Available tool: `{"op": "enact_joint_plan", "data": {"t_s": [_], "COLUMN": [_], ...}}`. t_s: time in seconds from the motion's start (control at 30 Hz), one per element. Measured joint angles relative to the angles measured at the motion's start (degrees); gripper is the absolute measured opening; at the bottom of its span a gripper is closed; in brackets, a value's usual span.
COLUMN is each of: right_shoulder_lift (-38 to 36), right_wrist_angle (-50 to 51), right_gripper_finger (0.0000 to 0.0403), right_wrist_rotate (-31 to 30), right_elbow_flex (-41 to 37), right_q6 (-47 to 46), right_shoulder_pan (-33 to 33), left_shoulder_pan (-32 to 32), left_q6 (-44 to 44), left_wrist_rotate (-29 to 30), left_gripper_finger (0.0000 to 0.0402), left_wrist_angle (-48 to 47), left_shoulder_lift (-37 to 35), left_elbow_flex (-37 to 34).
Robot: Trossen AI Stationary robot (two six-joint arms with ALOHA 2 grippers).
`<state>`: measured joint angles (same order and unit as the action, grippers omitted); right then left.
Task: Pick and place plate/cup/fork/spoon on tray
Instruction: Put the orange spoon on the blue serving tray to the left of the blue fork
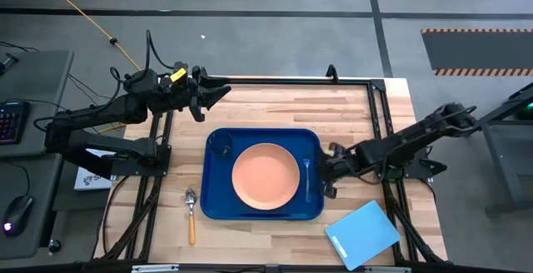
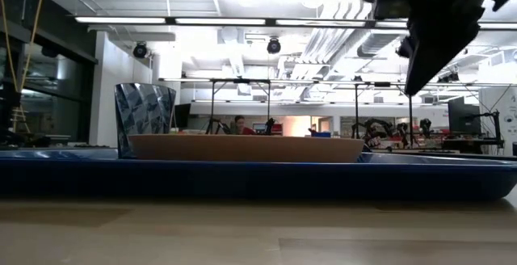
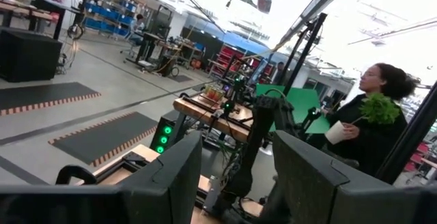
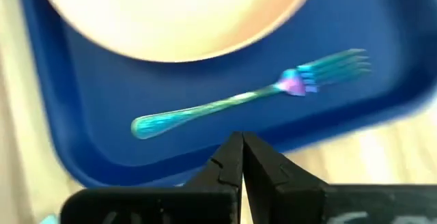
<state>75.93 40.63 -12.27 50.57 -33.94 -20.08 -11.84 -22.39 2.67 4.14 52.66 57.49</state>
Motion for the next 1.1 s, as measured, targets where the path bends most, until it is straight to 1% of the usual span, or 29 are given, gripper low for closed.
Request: {"op": "enact_joint_plan", "data": {"t_s": [0.13,0.2,0.4,0.53,0.6,0.77,0.87,0.93,1.0,1.1], "right_shoulder_lift": [-4.8,-7.5,-17.7,-25.1,-28.5,-34.7,-36.7,-37.2,-37.2,-37.0], "right_wrist_angle": [5.3,6.5,4.0,-3.2,-8.0,-22.8,-30.4,-34.3,-37.4,-41.0], "right_gripper_finger": [0.0,0.0,0.0,0.0,0.0,0.0,0.0,0.0,0.0,0.0], "right_wrist_rotate": [-3.4,-4.1,-4.4,-7.2,-9.3,-16.9,-21.9,-24.1,-25.1,-25.0], "right_elbow_flex": [-0.1,-1.0,-8.5,-14.4,-17.1,-22.3,-24.0,-24.5,-24.5,-24.5], "right_q6": [-2.2,-3.3,-10.8,-15.4,-16.2,-13.5,-10.2,-7.9,-5.7,-3.8], "right_shoulder_pan": [0.0,-0.2,-1.5,-3.3,-3.8,-3.7,-2.9,-2.1,-1.2,0.5], "left_shoulder_pan": [0.0,0.0,0.0,0.0,0.0,0.0,0.0,0.0,0.0,0.0], "left_q6": [-0.2,-1.0,-1.4,-1.4,-1.4,-1.4,-1.4,-1.4,-1.4,-0.3], "left_wrist_rotate": [-0.1,-0.1,-0.1,-0.1,-0.1,-0.1,-0.1,-0.1,-0.1,-0.1], "left_gripper_finger": [0.0172,0.0172,0.0172,0.0172,0.0172,0.0172,0.0172,0.0172,0.0172,0.0172], "left_wrist_angle": [0.0,0.0,0.0,0.0,0.0,0.0,0.0,0.0,0.0,0.0], "left_shoulder_lift": [0.0,0.0,0.0,0.0,0.0,0.0,0.0,0.0,0.0,0.0], "left_elbow_flex": [0.0,0.0,0.0,0.0,0.0,0.0,0.0,0.0,0.0,0.0]}}
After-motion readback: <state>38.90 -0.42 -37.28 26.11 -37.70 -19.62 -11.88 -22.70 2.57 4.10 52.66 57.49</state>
